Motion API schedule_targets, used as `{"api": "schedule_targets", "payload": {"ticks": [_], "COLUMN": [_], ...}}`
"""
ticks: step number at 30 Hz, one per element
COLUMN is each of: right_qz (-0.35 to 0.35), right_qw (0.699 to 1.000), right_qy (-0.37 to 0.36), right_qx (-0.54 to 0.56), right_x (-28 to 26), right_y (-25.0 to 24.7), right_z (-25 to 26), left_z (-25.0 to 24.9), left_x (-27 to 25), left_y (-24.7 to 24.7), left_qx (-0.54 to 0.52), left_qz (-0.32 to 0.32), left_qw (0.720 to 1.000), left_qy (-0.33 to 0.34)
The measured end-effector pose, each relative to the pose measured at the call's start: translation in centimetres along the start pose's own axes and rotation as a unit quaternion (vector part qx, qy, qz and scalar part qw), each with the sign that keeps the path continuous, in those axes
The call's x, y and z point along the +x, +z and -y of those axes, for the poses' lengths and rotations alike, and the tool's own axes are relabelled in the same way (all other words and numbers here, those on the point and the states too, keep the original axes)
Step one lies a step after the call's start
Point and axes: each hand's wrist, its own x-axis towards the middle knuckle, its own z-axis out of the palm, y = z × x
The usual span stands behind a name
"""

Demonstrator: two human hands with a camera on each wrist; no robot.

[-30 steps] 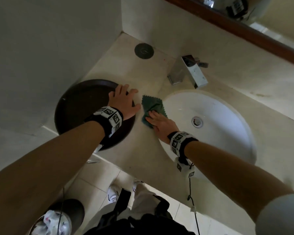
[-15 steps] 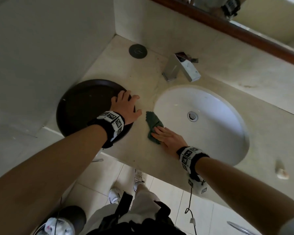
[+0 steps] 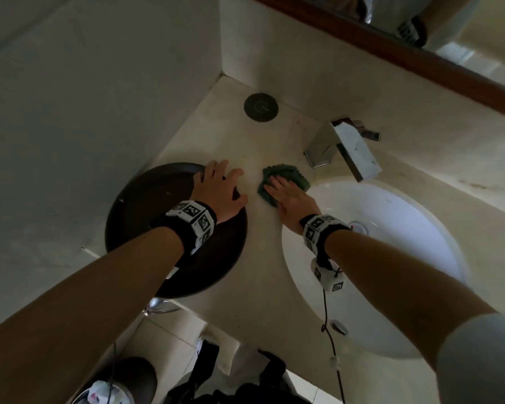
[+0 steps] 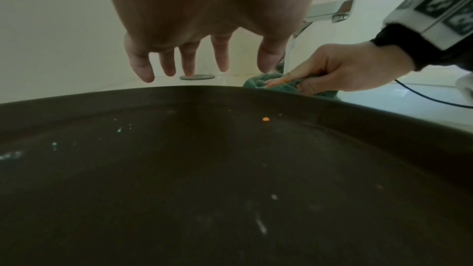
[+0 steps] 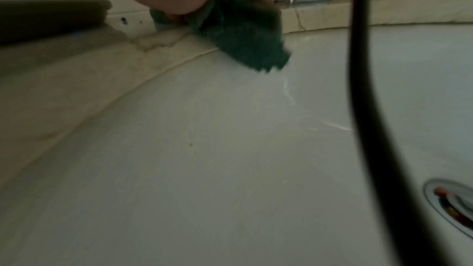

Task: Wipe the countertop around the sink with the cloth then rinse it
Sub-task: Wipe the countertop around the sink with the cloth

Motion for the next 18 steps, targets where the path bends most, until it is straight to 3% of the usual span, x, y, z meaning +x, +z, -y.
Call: {"api": "schedule_targets", "payload": {"ticks": [8,18], "right_qz": [0.000,-0.018], "right_qw": [1.000,0.999], "right_qy": [0.022,0.013], "right_qx": [-0.002,0.031], "right_x": [3.7,-1.9], "right_y": [-1.6,1.6], "right_z": [-2.1,0.7], "left_z": [0.2,-0.5], "left_x": [1.2,-0.7], "left_y": [-0.1,0.4], "left_qx": [-0.017,-0.006], "left_qz": [0.011,0.003], "left_qw": [1.000,1.000], "left_qy": [-0.010,0.013]}}
